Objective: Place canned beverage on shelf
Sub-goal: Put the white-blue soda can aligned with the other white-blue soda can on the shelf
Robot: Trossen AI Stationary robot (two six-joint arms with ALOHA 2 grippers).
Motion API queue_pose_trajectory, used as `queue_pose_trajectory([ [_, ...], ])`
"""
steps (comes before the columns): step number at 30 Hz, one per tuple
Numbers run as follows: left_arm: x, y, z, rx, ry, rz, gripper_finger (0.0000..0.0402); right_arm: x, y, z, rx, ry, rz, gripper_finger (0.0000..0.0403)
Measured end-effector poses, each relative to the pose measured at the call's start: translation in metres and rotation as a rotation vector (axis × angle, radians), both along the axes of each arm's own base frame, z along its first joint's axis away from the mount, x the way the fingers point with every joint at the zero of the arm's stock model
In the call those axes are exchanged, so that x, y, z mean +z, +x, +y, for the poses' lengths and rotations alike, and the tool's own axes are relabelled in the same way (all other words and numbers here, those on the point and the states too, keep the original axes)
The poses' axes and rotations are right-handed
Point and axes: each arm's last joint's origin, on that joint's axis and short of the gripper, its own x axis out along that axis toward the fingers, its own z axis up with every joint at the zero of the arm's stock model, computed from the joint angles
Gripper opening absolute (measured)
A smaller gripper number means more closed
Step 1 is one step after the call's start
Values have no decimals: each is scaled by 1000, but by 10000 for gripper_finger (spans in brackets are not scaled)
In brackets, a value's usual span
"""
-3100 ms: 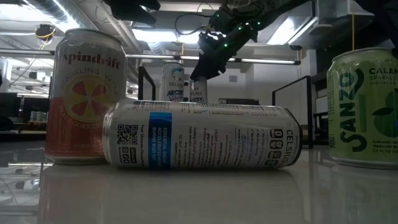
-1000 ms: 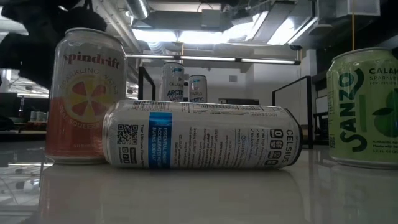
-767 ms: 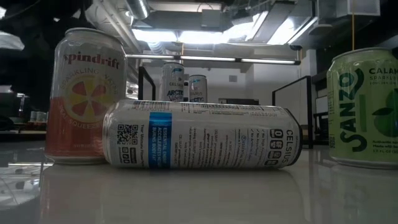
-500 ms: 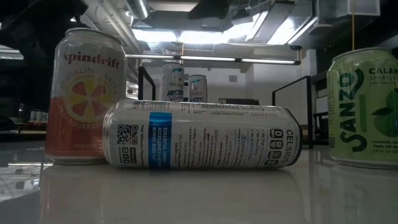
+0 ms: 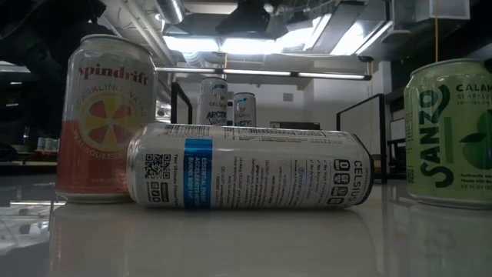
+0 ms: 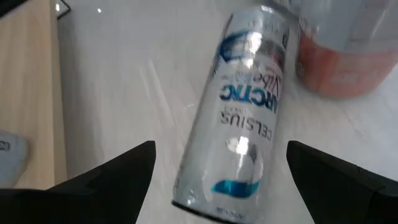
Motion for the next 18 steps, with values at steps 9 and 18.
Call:
queue_pose_trajectory([
  [9, -12, 7, -2, 8, 1, 37, 354, 3, 2, 0, 1, 2, -31, 374],
  [18, -30, 16, -3, 15, 14, 92, 354, 3, 2, 0, 2, 2, -32, 374],
])
